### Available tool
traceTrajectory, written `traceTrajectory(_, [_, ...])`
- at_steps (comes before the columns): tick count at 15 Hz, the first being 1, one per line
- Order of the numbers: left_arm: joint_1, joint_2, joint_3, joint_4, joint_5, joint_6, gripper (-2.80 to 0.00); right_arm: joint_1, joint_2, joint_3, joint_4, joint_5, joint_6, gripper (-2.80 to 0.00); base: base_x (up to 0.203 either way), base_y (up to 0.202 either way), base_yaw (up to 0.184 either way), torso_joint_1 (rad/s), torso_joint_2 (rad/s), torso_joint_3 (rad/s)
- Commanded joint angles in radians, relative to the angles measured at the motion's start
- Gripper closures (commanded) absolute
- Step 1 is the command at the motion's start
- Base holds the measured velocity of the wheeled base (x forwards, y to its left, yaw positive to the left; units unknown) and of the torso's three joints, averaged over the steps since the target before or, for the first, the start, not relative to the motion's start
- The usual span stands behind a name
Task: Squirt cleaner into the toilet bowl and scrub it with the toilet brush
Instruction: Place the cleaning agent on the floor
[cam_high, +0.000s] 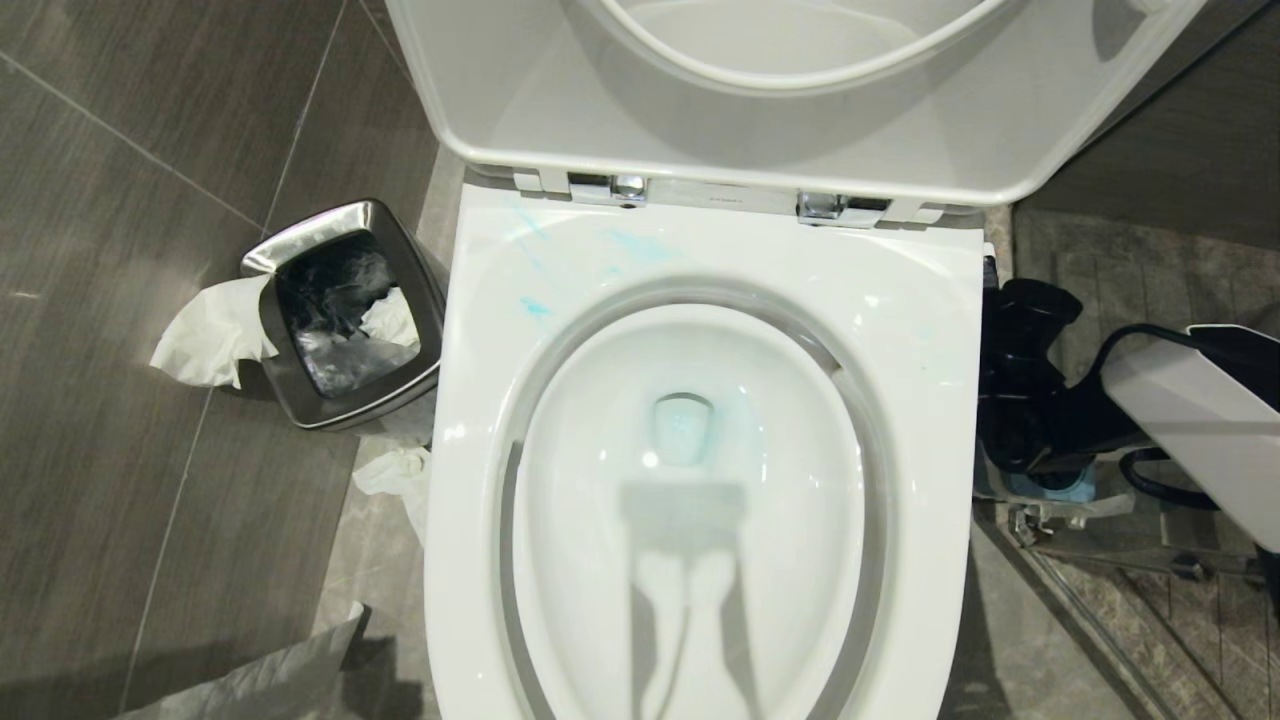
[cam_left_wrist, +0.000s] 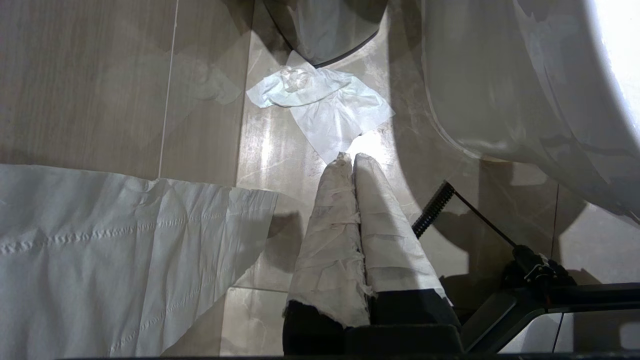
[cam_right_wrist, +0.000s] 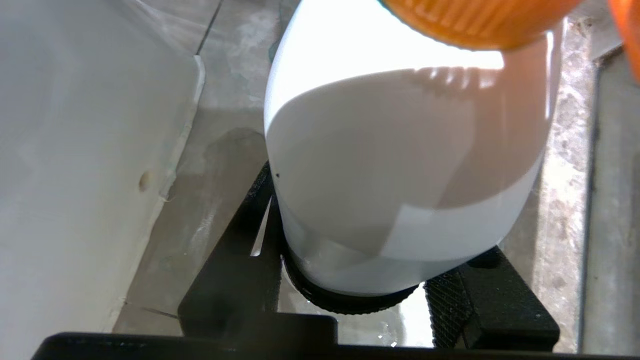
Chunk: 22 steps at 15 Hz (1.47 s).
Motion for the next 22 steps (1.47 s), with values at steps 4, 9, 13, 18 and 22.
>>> traceTrajectory(4, [0.0, 0.001, 0.0, 0.0, -0.001, 0.0, 0.0, 0.006, 0.025, -0.017, -0.005, -0.002, 0.002, -2.8, 0.0, 0.0, 0.0, 0.0, 0.0, 0.0])
traceTrajectory(9, [-0.002, 0.002, 0.0, 0.0, -0.001, 0.0, 0.0, 0.006, -0.02, 0.09, 0.009, -0.001, -0.001, -2.8, 0.0, 0.0, 0.0, 0.0, 0.0, 0.0])
traceTrajectory(13, [0.0, 0.002, 0.0, 0.0, 0.004, -0.015, 0.0, 0.006, -0.147, 0.271, 0.013, 0.007, -0.004, -2.8, 0.0, 0.0, 0.0, 0.0, 0.0, 0.0])
traceTrajectory(18, [-0.001, 0.001, 0.0, 0.0, 0.005, -0.015, 0.0, 0.005, -0.371, 0.532, 0.035, 0.015, -0.002, -2.8, 0.0, 0.0, 0.0, 0.0, 0.0, 0.0])
traceTrajectory(22, [0.0, 0.0, 0.0, 0.0, 0.004, -0.015, 0.0, 0.004, -0.482, 0.642, 0.043, 0.02, 0.0, 0.0, 0.0, 0.0, 0.0, 0.0, 0.0, 0.0])
